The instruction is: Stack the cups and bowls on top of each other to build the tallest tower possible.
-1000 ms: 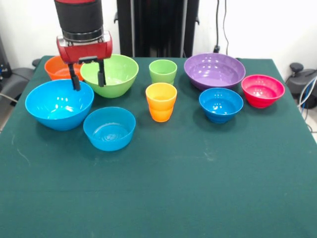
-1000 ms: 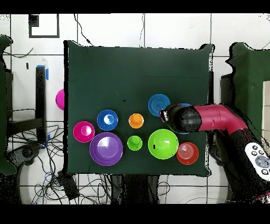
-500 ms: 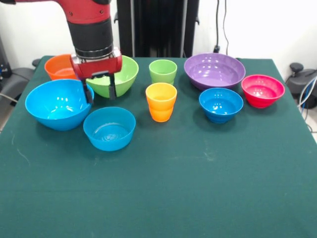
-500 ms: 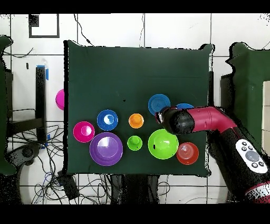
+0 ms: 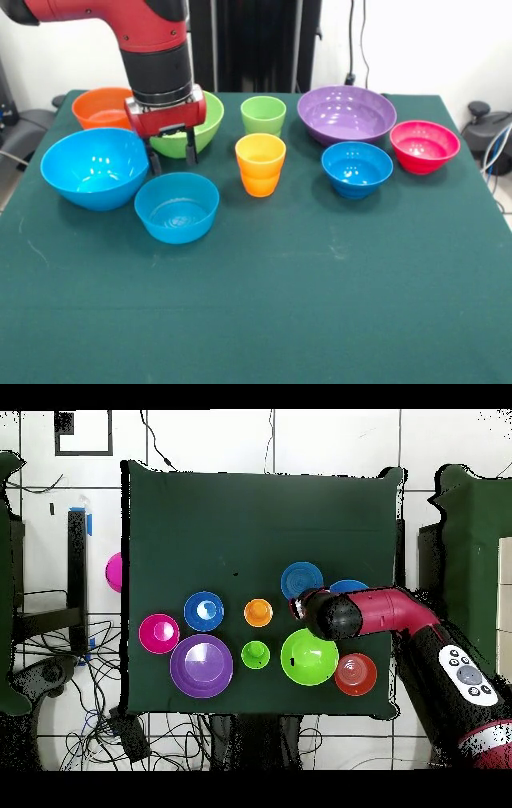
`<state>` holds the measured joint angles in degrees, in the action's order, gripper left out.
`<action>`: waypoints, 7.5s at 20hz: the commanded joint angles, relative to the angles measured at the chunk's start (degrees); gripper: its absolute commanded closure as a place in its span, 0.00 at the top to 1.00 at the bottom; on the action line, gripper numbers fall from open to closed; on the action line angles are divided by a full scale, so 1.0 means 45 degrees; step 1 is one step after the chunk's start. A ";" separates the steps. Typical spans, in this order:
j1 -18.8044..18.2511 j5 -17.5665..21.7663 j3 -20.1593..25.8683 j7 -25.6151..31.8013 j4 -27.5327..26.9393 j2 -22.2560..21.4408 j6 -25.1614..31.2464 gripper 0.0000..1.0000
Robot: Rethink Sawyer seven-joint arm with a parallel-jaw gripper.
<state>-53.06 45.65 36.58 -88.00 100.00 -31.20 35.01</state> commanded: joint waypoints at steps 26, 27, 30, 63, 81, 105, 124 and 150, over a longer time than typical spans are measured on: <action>-0.0006 0.0587 0.0095 0.2016 0.0625 -0.0907 0.0322 1.00; 0.0018 0.0684 0.0030 0.1947 0.0602 -0.0760 0.0216 1.00; 0.0144 0.0970 -0.0251 0.1642 0.0474 -0.0253 -0.0039 1.00; 0.2355 -0.0567 -0.3879 -0.3078 -0.0670 -0.0503 -0.1324 1.00; 0.2233 -0.1333 -0.3720 -0.1762 -0.1046 -0.0568 -0.0665 1.00; 0.1975 -0.1063 -0.3183 -0.1530 -0.1941 0.1325 -0.1912 1.00; 0.2086 -0.1130 -0.2906 -0.1095 -0.1964 0.1011 -0.1391 0.00; 0.3595 -0.2199 -0.3597 -0.2837 0.0653 -0.2278 -0.1283 0.00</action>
<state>-40.36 37.61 19.05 -95.42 96.14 -40.21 29.94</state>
